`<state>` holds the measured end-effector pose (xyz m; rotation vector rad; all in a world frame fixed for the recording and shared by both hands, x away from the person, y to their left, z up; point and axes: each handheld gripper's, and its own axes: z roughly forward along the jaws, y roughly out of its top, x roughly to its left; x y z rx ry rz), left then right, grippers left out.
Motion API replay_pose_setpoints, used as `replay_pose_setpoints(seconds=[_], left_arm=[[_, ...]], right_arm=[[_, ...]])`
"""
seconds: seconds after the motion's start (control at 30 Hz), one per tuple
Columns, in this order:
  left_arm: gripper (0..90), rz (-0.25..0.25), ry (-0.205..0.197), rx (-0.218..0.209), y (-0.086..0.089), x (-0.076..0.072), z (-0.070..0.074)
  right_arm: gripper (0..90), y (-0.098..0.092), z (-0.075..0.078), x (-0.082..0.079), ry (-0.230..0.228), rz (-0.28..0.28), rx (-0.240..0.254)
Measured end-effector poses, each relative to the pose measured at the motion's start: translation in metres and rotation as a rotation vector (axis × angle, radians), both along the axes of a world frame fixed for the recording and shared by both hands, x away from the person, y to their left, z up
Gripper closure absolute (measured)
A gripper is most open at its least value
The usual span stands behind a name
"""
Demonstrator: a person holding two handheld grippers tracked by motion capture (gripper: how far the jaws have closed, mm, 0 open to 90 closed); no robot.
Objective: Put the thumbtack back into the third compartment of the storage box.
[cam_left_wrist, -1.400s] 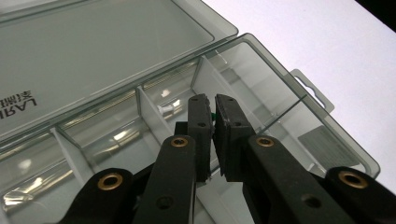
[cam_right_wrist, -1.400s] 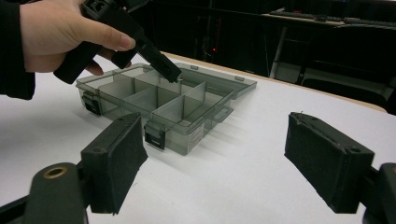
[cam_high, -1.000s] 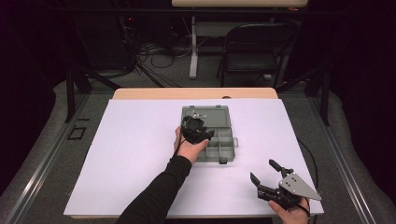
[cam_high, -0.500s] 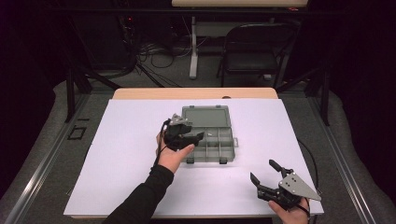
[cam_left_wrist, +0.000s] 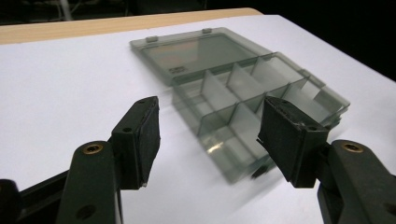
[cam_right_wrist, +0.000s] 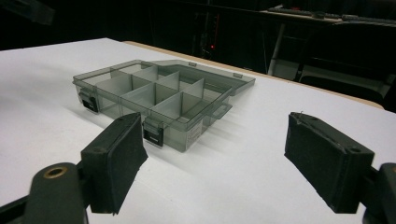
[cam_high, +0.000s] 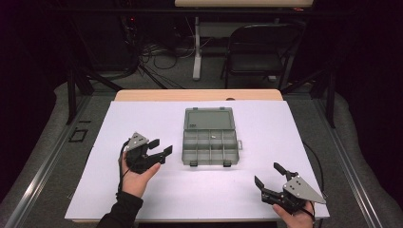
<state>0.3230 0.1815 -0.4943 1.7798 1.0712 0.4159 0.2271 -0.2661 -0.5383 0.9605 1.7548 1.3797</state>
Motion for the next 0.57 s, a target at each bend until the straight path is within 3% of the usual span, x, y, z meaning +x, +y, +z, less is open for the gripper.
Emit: replay_pose_setpoints(seconds=[0.17, 0.27, 0.47, 0.57], left_arm=[[38.4, 0.038, 0.003, -0.009, 0.026, -0.017, -0.008], [38.4, 0.062, 0.008, 0.007, 0.037, -0.025, -0.015], [37.9, 0.092, 0.002, 0.012, 0.055, -0.032, -0.025], [36.6, 0.112, 0.026, 0.003, 0.063, -0.032, -0.032]], right_arm=[[19.0, -0.001, 0.000, 0.000, 0.003, -0.003, -0.001], [19.0, 0.000, 0.000, 0.000, 0.006, 0.000, -0.004], [19.0, 0.002, -0.002, 0.001, 0.014, 0.001, -0.007], [18.3, 0.002, -0.002, 0.001, 0.022, -0.002, -0.015]])
